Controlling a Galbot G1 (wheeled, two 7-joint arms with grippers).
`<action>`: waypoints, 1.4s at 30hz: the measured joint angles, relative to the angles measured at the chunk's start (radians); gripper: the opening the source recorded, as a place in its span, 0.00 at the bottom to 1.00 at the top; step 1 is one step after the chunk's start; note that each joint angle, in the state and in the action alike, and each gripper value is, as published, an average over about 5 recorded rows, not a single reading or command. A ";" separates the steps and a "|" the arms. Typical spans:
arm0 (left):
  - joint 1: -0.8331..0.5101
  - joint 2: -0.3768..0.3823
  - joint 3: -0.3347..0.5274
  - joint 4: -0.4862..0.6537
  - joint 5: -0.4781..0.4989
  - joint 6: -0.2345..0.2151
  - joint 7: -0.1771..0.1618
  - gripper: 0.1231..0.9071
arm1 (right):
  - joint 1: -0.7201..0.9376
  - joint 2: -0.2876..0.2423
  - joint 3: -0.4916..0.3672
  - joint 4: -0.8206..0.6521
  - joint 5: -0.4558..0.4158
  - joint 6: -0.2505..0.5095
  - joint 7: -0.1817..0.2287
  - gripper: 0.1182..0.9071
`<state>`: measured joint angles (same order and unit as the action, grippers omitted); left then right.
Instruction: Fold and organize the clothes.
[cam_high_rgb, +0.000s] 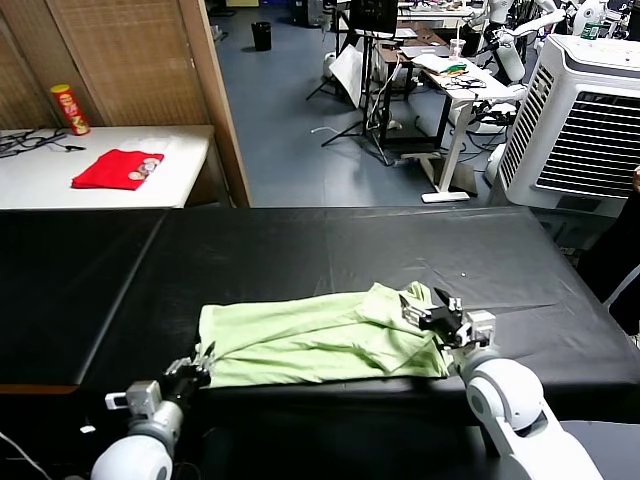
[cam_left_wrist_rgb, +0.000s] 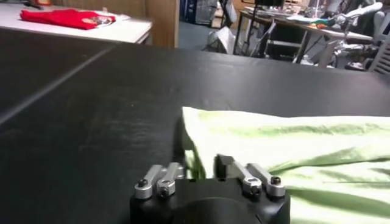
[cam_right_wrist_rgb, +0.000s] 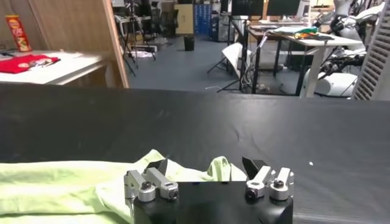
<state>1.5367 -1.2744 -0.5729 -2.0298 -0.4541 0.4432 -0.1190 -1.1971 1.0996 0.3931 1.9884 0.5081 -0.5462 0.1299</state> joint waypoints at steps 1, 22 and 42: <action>0.000 0.000 0.000 -0.001 0.000 0.001 0.001 0.08 | -0.001 0.001 0.000 0.001 -0.001 0.000 0.000 0.86; 0.027 0.292 -0.206 0.034 0.340 -0.080 0.021 0.05 | -0.049 0.034 0.026 0.028 -0.031 0.009 0.003 0.86; -0.109 0.106 0.192 -0.161 -0.052 0.073 -0.142 0.05 | -0.140 0.091 0.098 0.057 -0.121 0.009 0.006 0.86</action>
<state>1.4282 -1.1687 -0.3809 -2.1912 -0.5062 0.5159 -0.2611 -1.3368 1.1908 0.4909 2.0453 0.3876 -0.5376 0.1360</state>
